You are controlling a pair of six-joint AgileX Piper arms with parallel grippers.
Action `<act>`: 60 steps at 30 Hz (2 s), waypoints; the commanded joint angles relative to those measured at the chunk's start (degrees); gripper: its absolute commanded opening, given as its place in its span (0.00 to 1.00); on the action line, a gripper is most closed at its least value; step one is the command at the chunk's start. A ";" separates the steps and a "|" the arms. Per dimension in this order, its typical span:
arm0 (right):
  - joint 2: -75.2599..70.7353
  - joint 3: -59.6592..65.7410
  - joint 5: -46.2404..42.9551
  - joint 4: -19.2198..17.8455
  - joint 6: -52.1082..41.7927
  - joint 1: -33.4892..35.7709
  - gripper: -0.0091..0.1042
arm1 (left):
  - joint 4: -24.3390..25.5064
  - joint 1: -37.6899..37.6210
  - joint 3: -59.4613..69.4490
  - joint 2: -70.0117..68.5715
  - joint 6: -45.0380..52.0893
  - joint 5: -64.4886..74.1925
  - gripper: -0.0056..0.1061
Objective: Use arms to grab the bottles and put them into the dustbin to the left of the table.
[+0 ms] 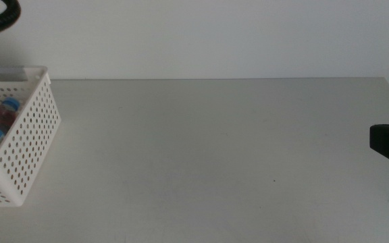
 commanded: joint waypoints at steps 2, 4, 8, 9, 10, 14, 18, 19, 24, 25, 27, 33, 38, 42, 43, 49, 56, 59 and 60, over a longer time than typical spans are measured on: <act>-0.01 -1.95 -4.10 -2.01 -0.75 0.14 0.62 | -0.66 -0.41 -1.58 -0.25 -0.82 -4.46 0.78; -0.01 -1.95 -4.16 -3.29 -0.75 -0.07 0.62 | -0.66 -0.41 -1.58 -0.25 -0.82 -4.46 0.78; -0.01 -1.91 -4.53 -3.35 -0.75 -1.96 0.62 | -0.66 -0.41 -0.53 -0.32 -0.83 -4.75 0.78; -0.01 -1.83 -4.53 -3.17 -0.75 -3.01 0.62 | -0.66 -0.41 0.19 -0.84 -0.83 -4.99 0.78; -0.01 -1.71 -4.60 -2.75 -0.75 -4.25 0.62 | -0.66 -0.41 1.23 -1.66 -0.83 -5.77 0.78; -0.56 1.63 -8.66 1.02 -0.75 -10.27 0.62 | -0.73 -0.41 7.38 -6.74 -0.83 -10.30 0.78; -0.66 8.54 -16.00 7.97 -0.75 -18.00 0.62 | -0.73 -0.41 16.00 -10.81 -0.83 -16.19 0.78; -0.66 10.64 -18.30 8.94 -0.75 -20.02 0.62 | -0.73 -0.41 18.24 -11.93 -0.83 -17.72 0.78; -4.30 21.83 -28.14 9.30 -0.75 -27.43 0.62 | -0.73 -0.41 28.02 -19.41 -0.83 -21.67 0.78; -5.85 24.03 -28.14 9.30 -0.75 -28.29 0.62 | -0.73 -0.36 29.99 -21.04 -0.83 -21.94 0.78; -8.91 28.03 -28.09 8.94 -0.75 -29.21 0.62 | -0.73 -0.36 33.90 -24.00 -0.83 -22.52 0.78; -21.53 39.49 -28.09 8.94 -0.75 -29.58 0.62 | -0.73 -0.36 44.49 -34.10 -0.83 -22.73 0.78; -29.91 46.29 -28.09 8.94 -0.75 -29.58 0.62 | -0.73 -0.36 52.04 -41.15 -0.83 -22.73 0.78; -33.33 50.15 -28.48 7.16 -0.75 -29.58 0.62 | -0.73 -0.36 56.41 -45.45 -0.83 -22.73 0.78; -33.87 50.28 -27.48 6.66 -0.75 -29.58 0.62 | -0.73 -0.36 57.35 -46.27 -0.83 -22.77 0.78; -34.46 50.14 -26.98 5.42 -0.75 -29.58 0.62 | -0.73 -0.36 61.19 -47.21 -0.77 -25.26 0.78; -34.46 50.14 -26.73 1.67 -0.75 -29.58 0.62 | -0.73 -0.36 61.34 -47.21 -0.77 -26.79 0.78; -34.46 50.14 -26.32 -2.62 -0.75 -29.58 0.62 | -0.73 -0.36 61.34 -47.21 -0.77 -26.79 0.78; -34.46 50.14 -26.31 -3.85 -0.75 -29.58 0.62 | -0.73 -0.36 61.34 -47.21 -0.77 -26.79 0.78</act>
